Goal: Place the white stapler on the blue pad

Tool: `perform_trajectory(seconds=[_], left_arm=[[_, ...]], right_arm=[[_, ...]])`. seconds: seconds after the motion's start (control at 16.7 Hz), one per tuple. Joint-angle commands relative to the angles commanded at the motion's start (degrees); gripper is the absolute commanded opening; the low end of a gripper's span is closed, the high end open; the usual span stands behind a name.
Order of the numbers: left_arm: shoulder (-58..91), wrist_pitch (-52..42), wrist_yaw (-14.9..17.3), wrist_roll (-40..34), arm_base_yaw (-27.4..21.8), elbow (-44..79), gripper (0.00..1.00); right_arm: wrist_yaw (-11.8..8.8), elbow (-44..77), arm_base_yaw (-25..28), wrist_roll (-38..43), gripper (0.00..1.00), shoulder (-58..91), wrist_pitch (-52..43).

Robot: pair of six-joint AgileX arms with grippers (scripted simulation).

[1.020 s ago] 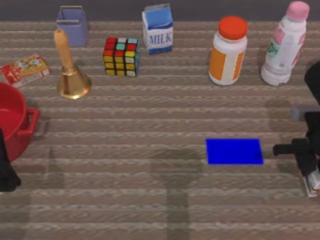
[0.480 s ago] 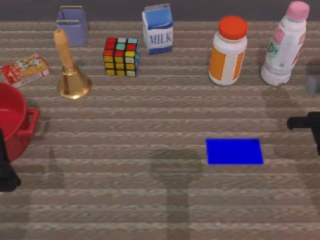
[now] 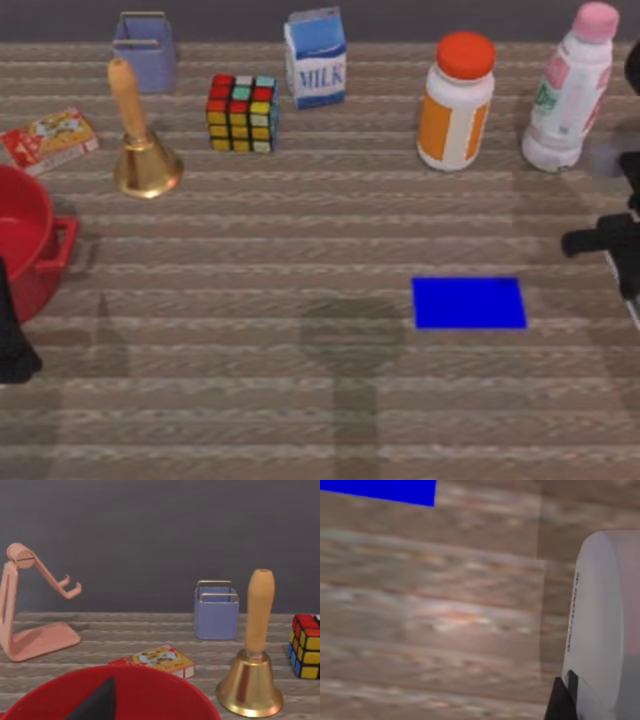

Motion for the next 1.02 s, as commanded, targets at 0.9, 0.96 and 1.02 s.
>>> perform_trajectory(seconds=[0.9,0.96,1.02], left_arm=[[0.0,0.0,0.0,0.0,0.0,0.0,1.0],[0.0,0.0,0.0,0.0,0.0,0.0,1.0],[0.0,0.0,0.0,0.0,0.0,0.0,1.0]], right_arm=[[1.78,29.97,14.06,-63.15,0.0,21.9,-10.21],[1.87,30.88,14.51,-64.92,0.0,22.26,-10.27],[1.94,31.51,14.82,-66.09,0.0,22.5,-10.3]])
